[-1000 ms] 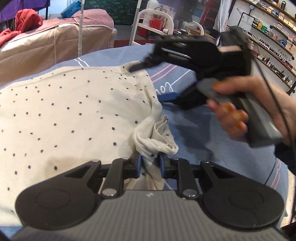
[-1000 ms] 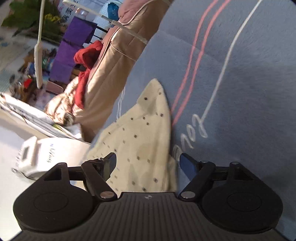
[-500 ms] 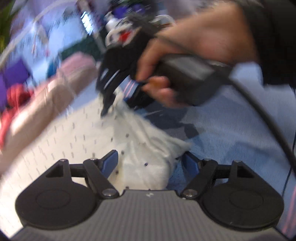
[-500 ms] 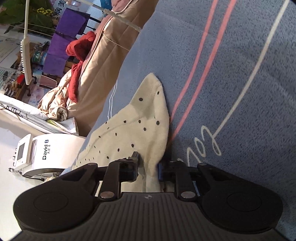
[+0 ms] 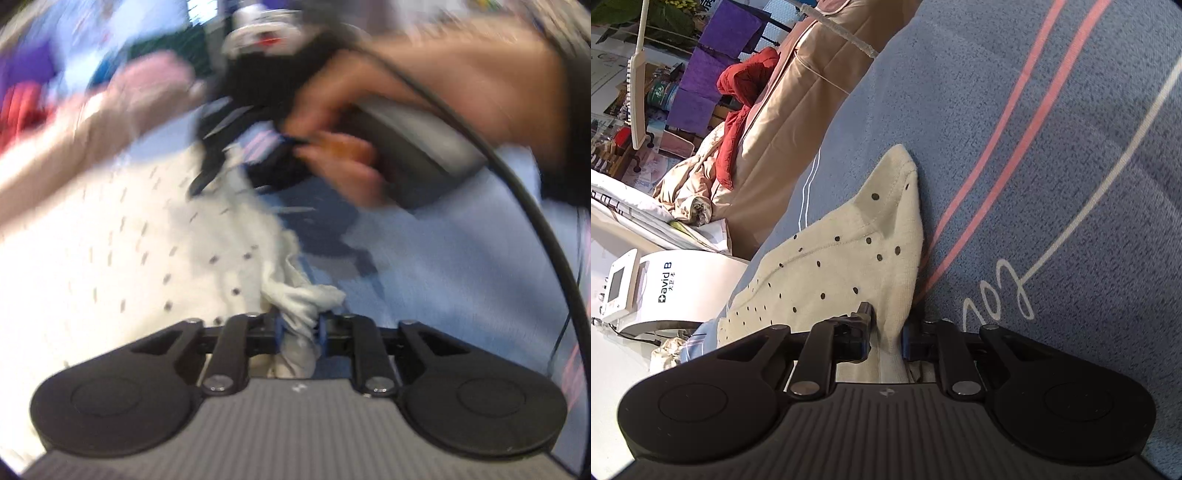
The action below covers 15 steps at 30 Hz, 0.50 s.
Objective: Fold small clothes
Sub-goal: 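Grasp the shirt's other edge with the right gripper while the left gripper holds its corner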
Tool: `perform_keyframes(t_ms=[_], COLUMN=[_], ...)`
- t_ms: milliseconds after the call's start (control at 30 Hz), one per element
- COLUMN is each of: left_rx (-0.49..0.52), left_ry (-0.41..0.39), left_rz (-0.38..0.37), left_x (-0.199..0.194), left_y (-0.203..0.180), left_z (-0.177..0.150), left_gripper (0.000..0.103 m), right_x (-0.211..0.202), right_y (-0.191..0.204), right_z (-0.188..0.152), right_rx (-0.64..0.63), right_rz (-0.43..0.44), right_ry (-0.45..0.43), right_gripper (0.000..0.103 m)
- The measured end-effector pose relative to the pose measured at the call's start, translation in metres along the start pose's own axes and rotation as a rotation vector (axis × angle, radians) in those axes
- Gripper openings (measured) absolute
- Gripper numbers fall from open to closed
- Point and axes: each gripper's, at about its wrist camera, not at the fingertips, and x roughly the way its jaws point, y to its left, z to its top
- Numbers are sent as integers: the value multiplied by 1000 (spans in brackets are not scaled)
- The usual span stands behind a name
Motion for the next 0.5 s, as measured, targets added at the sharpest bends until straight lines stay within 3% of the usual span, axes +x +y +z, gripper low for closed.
perform_keyframes(t_ms=[167, 333, 500], left_rx=[-282, -479, -630], left_ry=[-8, -60, -172], left_rz=[-126, -190, -212], left_x=[-8, -26, -70], left_y=[41, 72, 116], left_z=[1, -15, -24], left_gripper=[11, 11, 11], right_x=[1, -7, -5], right_y=[4, 28, 89], right_z=[-1, -4, -3], right_rx=[0, -2, -67], right_rz=[-39, -40, 44], right_ry=[-18, -68, -72], right_gripper=[7, 11, 11])
